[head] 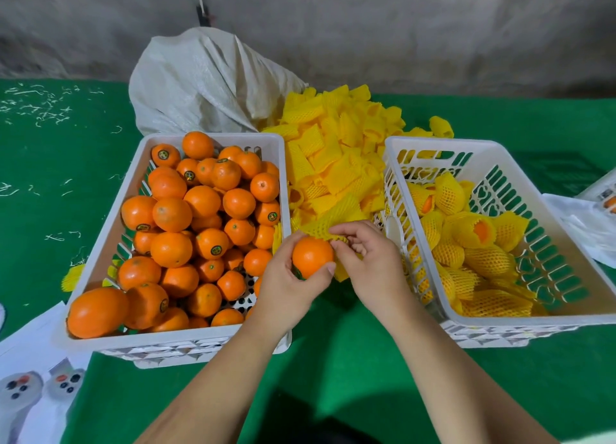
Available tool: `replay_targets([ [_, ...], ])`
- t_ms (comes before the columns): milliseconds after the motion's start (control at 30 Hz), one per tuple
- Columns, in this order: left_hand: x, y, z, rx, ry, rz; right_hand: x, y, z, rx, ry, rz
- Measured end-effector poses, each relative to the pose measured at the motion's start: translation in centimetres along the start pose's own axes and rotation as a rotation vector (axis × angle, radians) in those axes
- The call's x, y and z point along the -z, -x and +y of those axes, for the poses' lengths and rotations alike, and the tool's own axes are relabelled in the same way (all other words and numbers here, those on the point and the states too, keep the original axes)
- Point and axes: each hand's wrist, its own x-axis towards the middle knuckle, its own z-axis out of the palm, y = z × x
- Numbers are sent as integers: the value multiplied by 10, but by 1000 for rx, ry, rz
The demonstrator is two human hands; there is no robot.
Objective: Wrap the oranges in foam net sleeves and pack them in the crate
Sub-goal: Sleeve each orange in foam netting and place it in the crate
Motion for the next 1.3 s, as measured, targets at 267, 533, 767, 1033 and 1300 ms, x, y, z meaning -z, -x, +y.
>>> replay_targets([
  [267,-6,-6,-10,-73,77,263,-14,32,-2,187,80,-80],
  [533,-20,3,12,74,475,111,-30,33,-16,100,67,68],
  [767,-10,-1,6,98,450,44,-6,21,-16,167,122,126],
  [1033,-10,-2,0,85,312,417,-23,40,-21,163,126,66],
  [1300,0,3,-10,9,351,43,-32,35,-29,164,33,220],
])
